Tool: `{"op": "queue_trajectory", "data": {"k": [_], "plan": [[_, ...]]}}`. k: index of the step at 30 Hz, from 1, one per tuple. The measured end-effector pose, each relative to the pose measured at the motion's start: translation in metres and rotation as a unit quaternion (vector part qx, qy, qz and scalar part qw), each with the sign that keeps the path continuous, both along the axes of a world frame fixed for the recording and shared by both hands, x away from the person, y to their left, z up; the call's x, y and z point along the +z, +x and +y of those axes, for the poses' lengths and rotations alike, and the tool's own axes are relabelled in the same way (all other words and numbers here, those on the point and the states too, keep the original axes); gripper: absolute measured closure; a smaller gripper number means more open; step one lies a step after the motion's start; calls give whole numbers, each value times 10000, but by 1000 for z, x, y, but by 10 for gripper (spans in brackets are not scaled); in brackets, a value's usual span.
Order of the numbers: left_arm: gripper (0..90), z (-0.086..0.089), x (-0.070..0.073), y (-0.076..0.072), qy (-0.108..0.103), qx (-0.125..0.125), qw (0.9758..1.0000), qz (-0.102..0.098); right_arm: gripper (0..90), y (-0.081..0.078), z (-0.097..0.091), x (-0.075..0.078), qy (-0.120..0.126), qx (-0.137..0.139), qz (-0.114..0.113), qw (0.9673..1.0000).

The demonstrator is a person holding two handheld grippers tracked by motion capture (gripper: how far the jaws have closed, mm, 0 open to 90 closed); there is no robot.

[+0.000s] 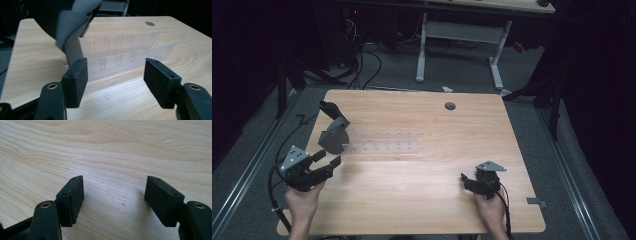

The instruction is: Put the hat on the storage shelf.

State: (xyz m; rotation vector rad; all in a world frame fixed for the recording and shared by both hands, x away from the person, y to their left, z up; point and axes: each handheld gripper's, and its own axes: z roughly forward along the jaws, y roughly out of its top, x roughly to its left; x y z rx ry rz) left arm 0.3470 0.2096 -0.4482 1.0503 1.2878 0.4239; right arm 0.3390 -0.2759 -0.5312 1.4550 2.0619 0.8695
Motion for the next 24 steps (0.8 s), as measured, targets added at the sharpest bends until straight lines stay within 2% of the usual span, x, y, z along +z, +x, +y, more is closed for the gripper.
{"op": "queue_trajectory", "data": {"k": [6,11,17,24], "plan": [[365,-9,-6,-5,-15,-131,9999,84,322,0,0,0,5,-11,3,10000],[365,-27,-16,-7,36,-370,9992,164,322,0,0,0,7,-17,6,10000],[365,-44,-23,-5,-5,-618,9978,251,322,0,1,0,9,-27,7,10000],[367,-57,-29,-1,47,-785,9964,321,322,0,1,0,9,-30,7,10000]]}}
